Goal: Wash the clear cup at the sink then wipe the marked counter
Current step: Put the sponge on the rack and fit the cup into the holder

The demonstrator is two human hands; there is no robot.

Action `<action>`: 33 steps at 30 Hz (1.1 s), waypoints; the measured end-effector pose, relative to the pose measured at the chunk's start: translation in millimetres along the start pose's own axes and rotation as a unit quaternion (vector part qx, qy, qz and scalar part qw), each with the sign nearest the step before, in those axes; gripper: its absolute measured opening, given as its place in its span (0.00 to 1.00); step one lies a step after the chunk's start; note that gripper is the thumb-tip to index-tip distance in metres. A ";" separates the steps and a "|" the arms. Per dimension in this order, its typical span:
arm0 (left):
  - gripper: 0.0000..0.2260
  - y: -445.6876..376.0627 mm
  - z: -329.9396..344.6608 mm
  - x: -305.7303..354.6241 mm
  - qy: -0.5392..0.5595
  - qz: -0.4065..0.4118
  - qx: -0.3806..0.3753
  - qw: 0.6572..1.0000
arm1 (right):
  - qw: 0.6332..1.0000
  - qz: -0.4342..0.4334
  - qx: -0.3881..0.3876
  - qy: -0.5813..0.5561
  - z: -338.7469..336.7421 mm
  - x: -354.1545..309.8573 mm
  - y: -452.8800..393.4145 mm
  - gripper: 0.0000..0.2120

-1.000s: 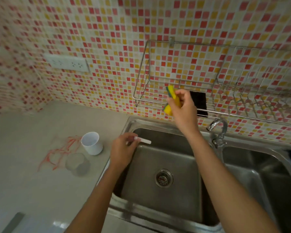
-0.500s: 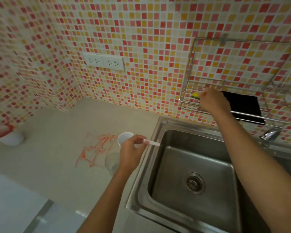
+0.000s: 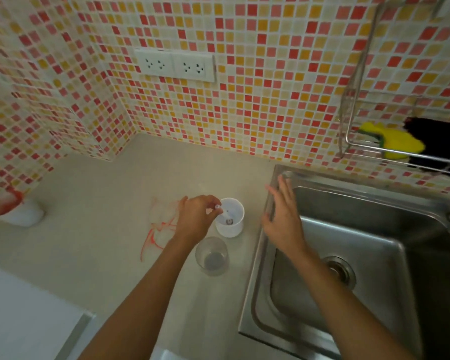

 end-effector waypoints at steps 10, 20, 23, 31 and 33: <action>0.04 -19.5 18.7 3.9 -0.058 0.079 -0.057 0.994 | 0.969 0.116 -0.117 -0.185 93.8 14.8 15.9 0.39; 0.10 -15.4 19.4 -6.6 -0.009 0.135 -0.074 0.988 | 0.952 0.178 -0.103 -0.225 100.1 5.0 13.5 0.41; 0.24 6.5 2.1 -41.7 0.093 0.087 -0.007 0.992 | 0.960 0.182 -0.112 -0.183 87.8 12.1 19.5 0.42; 0.39 70.5 31.3 -105.0 0.098 -0.017 -0.197 0.975 | 0.960 0.167 -0.194 -0.116 50.2 14.9 48.1 0.41; 0.43 71.8 37.6 -95.9 0.126 -0.023 -0.197 0.972 | 0.964 0.145 -0.198 -0.100 44.0 9.9 50.9 0.40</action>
Point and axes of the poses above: each hand's wrist, its own y-axis away from the middle knuckle, its own z-axis out of the palm, x = y × z, the point moved 5 cm from there along -y, towards the middle knuckle, and after that the axes turned 13 degrees about -z, right-handed, at the moved point
